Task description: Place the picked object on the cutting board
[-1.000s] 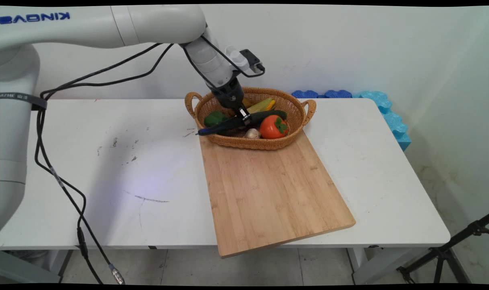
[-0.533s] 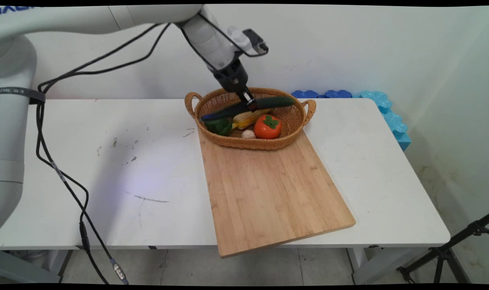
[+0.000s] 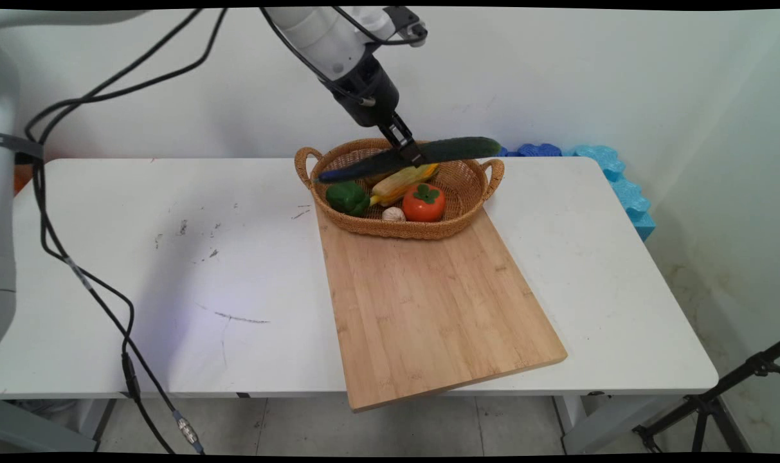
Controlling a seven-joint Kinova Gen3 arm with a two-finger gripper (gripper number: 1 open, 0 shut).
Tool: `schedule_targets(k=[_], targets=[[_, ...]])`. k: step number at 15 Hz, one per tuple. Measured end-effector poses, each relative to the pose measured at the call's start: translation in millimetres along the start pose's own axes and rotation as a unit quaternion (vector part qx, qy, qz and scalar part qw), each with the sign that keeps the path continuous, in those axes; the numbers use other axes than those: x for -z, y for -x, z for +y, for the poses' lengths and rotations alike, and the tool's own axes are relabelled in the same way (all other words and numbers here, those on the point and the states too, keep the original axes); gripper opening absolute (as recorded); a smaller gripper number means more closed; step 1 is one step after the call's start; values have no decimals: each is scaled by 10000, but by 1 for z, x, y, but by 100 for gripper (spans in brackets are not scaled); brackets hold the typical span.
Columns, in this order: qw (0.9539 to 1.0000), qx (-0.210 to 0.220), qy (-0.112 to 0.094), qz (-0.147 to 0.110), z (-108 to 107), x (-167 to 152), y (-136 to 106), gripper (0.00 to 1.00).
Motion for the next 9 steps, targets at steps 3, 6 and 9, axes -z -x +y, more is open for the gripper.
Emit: schedule_targets(k=[3,6,9], targets=[[9994,-34,336,28,27,15,13,0],[9982,-74,599,0,56,16,30,0],[9972,-96,743,-31,76,9,45,0]])
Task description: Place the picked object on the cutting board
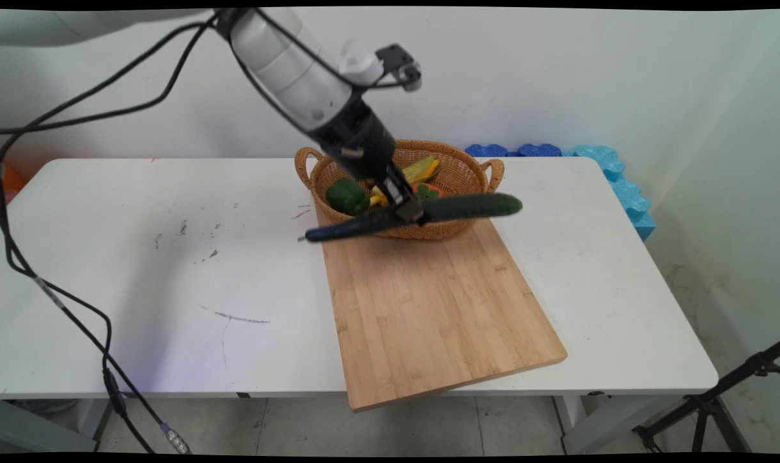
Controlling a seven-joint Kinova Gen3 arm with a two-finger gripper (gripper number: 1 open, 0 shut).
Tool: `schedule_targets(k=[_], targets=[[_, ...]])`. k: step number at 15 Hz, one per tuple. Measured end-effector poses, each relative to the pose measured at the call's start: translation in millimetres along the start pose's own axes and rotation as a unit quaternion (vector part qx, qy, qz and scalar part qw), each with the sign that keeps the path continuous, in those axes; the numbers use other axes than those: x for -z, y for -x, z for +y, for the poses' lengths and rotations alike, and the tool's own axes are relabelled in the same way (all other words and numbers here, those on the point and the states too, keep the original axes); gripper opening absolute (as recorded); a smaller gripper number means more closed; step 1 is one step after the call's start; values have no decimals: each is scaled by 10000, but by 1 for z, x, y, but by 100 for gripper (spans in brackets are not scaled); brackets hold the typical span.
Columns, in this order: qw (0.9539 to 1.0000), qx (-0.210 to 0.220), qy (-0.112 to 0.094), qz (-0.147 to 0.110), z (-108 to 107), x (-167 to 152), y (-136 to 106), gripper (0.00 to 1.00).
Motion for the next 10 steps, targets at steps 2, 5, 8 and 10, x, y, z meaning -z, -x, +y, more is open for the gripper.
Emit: schedule_targets(k=[2,5,8,10], targets=[[10000,-5,56,-12,9,-8,9,0],[9999,-22,134,-31,25,-30,26,0],[9998,-44,164,-47,34,-49,38,0],[9998,-64,190,-60,42,-65,46,0]])
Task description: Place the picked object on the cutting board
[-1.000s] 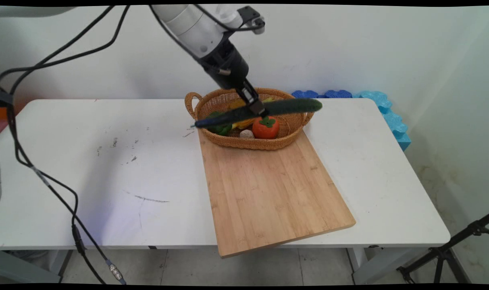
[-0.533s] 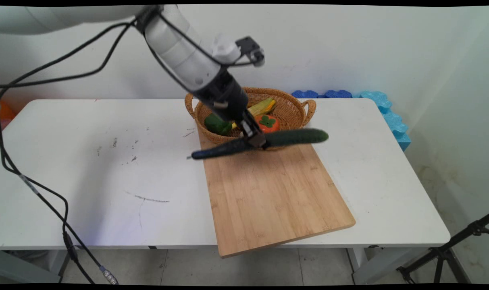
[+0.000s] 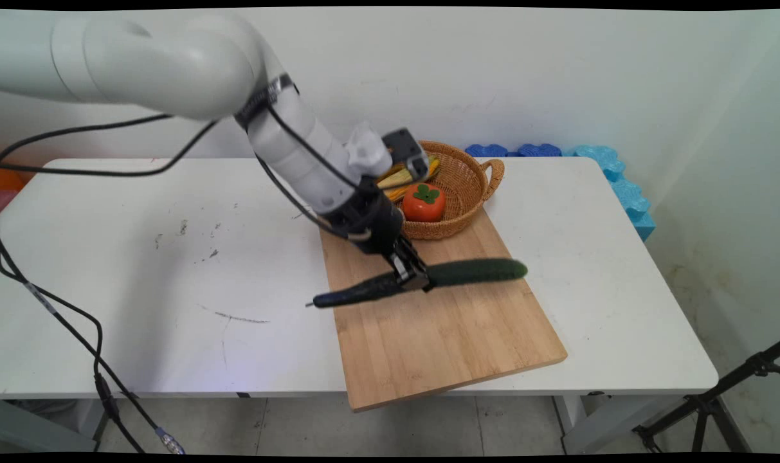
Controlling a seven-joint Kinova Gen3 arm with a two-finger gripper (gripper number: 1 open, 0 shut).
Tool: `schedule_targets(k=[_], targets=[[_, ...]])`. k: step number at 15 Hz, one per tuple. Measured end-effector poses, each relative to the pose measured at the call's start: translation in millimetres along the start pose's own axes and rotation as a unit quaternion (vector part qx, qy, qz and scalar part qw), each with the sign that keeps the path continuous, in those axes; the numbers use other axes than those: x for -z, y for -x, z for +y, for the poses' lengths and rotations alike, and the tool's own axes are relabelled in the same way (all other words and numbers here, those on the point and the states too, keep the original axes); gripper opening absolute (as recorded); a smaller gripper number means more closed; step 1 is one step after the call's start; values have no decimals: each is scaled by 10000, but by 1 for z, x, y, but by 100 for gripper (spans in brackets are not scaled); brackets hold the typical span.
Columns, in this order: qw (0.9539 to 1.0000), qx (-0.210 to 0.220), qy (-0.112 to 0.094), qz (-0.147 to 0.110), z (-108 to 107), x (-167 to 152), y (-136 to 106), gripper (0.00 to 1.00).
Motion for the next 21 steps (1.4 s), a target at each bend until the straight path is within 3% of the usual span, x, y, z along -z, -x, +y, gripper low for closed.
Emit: schedule_targets(k=[10,19,20,21], targets=[[9999,-99,-33,32,17,-56,20,0],[9998,-152,-79,85,20,-80,22,0],[9998,-154,-87,93,20,-81,22,100],[9998,-155,-93,98,20,-83,23,100]])
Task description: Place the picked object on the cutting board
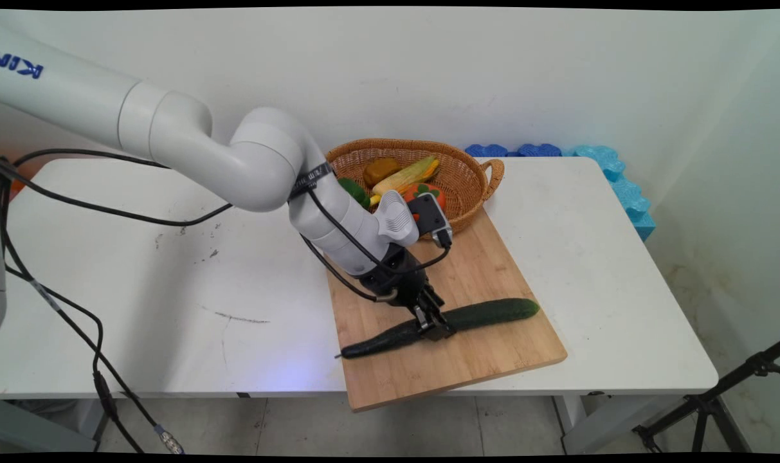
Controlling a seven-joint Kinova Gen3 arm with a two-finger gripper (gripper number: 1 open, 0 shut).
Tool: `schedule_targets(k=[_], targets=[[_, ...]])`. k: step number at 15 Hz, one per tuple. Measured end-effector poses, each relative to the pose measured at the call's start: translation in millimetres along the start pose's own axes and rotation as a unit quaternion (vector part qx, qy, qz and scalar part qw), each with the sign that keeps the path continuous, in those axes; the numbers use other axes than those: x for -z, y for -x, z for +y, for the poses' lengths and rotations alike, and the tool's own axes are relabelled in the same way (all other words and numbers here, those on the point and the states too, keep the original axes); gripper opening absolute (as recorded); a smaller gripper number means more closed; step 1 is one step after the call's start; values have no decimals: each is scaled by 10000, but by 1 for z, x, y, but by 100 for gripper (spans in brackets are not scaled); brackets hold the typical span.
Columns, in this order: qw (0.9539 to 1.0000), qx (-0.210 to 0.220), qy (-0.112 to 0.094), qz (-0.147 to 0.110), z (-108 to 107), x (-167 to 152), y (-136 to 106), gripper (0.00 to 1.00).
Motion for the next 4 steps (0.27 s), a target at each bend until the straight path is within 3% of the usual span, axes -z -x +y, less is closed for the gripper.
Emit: schedule_targets(k=[4], targets=[[10000,-24,29,42,1,-5,-1,100]])
